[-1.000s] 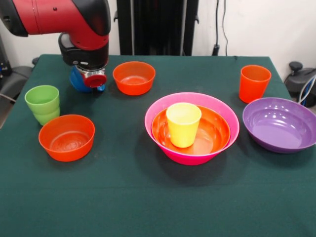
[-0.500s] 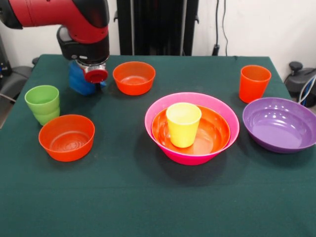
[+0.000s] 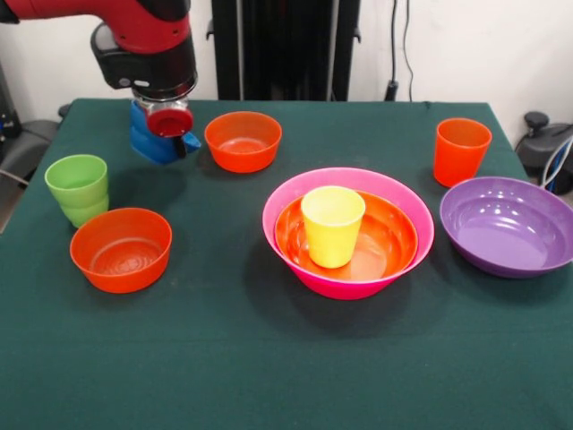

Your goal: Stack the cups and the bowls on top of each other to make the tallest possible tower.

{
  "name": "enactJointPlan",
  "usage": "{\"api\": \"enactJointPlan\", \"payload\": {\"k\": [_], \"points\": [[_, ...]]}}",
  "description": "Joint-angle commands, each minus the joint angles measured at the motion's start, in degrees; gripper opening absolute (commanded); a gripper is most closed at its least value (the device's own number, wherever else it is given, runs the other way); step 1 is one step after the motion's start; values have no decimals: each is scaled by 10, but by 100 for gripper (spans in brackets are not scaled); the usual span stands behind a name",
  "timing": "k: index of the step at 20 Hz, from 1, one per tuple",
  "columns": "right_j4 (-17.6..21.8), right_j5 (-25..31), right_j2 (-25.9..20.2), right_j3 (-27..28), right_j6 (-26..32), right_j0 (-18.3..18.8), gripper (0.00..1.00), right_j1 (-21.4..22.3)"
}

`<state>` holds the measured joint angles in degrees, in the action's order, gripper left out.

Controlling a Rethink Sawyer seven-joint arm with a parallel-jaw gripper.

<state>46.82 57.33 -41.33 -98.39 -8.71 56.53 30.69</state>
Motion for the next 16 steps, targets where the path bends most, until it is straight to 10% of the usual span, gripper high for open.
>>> {"api": "enactJointPlan", "payload": {"k": [1, 8, 16], "points": [[-30, -17, -24, -17, -6, -13, 0, 6], [-86, -9, -37, -21, -38, -19, 0, 13], [-247, -27, -68, -37, -144, -17, 0, 36]]}}
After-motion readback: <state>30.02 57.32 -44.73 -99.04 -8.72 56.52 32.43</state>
